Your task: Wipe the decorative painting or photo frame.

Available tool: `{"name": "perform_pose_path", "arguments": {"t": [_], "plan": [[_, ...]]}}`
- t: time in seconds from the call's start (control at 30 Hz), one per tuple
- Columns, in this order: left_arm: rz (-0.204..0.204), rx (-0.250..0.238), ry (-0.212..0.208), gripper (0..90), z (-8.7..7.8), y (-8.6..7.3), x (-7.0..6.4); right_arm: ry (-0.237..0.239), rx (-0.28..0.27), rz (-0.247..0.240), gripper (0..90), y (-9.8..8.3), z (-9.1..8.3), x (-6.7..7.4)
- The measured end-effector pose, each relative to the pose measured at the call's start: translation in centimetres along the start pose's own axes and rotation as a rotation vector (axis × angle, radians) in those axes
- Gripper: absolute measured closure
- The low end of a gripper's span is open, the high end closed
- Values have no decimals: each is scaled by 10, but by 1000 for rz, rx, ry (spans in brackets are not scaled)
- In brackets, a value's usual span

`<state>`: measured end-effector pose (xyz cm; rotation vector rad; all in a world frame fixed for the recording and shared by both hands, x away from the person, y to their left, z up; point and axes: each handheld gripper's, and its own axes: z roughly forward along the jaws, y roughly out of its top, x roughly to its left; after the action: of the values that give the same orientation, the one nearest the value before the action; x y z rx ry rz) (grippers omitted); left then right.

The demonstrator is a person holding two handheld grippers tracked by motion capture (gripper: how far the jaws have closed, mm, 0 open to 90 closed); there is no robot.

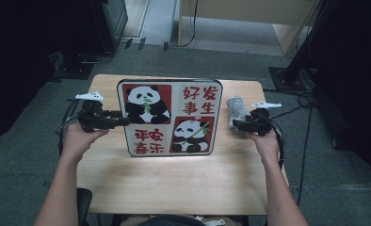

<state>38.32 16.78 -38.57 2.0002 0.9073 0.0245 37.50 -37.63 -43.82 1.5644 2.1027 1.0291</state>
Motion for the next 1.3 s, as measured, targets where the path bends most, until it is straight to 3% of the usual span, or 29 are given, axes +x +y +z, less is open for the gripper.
{"name": "perform_pose_path", "arguments": {"t": [0.4, 0.9, 1.3], "plan": [[11, 18, 36, 401, -2, -3, 0, 16, 10, -7, 326, -6, -1, 2], [-3, 4, 35, 360, -19, -12, 10, 27, -7, -37, 253, -11, -1, 8], [-27, -7, 119, 364, -24, -23, 24, 63, -19, -52, 221, -16, -4, 10]]}}
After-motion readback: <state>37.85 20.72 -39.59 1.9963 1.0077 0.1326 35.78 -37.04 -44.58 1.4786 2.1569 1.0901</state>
